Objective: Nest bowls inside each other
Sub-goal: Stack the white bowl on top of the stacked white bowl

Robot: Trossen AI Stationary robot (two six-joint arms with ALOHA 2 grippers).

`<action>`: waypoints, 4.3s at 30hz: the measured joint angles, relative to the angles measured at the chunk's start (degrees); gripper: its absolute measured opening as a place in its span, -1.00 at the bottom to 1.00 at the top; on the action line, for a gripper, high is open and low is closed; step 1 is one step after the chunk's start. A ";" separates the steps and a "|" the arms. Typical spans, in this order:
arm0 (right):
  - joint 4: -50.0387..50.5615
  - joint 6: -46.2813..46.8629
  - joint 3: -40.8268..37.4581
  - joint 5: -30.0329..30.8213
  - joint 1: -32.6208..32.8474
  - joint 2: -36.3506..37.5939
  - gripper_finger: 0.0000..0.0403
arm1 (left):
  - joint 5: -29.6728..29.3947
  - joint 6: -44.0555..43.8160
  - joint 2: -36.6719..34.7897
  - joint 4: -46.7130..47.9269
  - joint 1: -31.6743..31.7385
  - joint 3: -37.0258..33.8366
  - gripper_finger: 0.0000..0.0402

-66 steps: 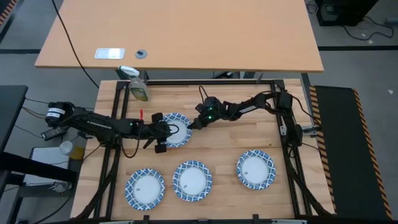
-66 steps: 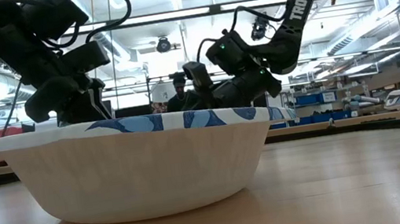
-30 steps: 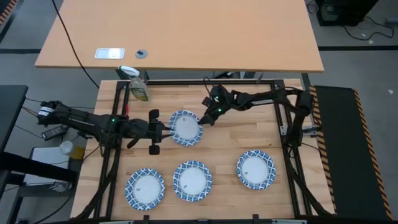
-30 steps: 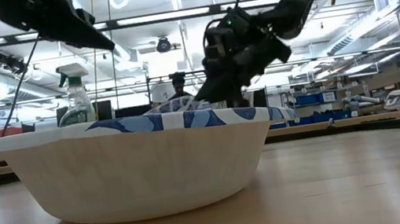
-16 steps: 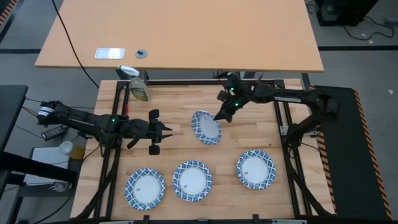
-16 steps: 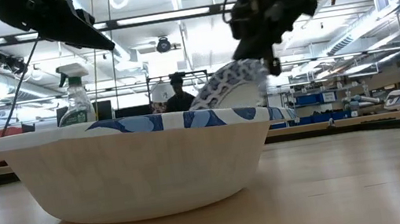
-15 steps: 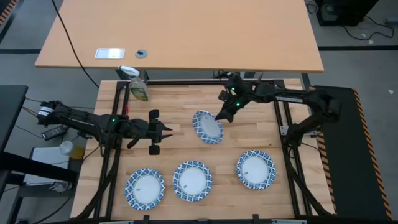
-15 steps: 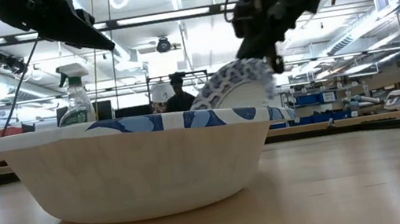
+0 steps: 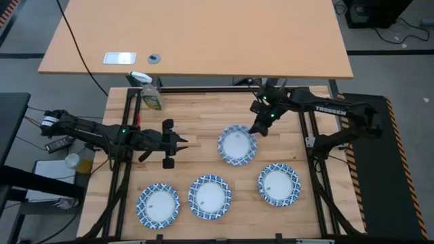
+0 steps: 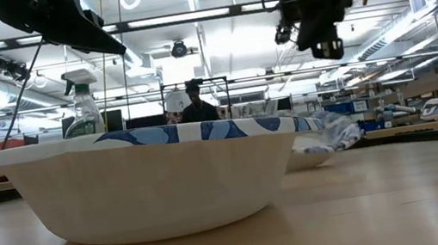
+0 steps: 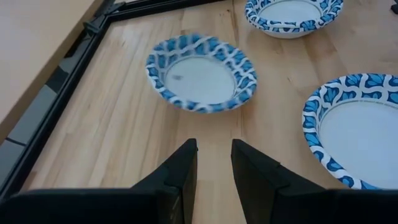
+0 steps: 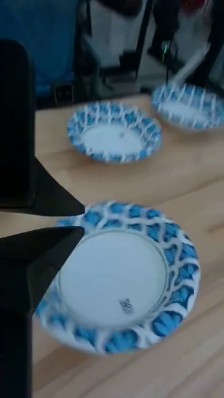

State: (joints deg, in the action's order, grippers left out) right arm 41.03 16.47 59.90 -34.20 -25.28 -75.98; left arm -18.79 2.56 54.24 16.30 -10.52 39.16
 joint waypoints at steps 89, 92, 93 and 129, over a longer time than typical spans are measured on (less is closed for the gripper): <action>-17.62 13.10 -21.59 3.52 -1.86 2.97 -0.58 | 6.03 3.66 4.02 -16.52 7.72 -5.01 -0.48; -18.48 12.86 -21.59 3.56 -1.32 1.13 -0.58 | 6.03 3.62 4.04 -16.49 7.69 -5.01 -0.48; -18.73 12.67 -21.59 3.56 -1.26 0.70 -0.60 | 6.03 3.39 4.04 -16.50 7.69 -5.01 -0.48; -15.74 11.44 -21.62 -1.97 -0.30 10.85 -1.00 | 6.03 2.67 4.07 -15.69 7.67 -5.01 -0.48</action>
State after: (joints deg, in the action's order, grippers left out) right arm 25.29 27.91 38.28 -36.16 -25.58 -65.12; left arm -12.75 5.22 58.30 0.61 -2.85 34.15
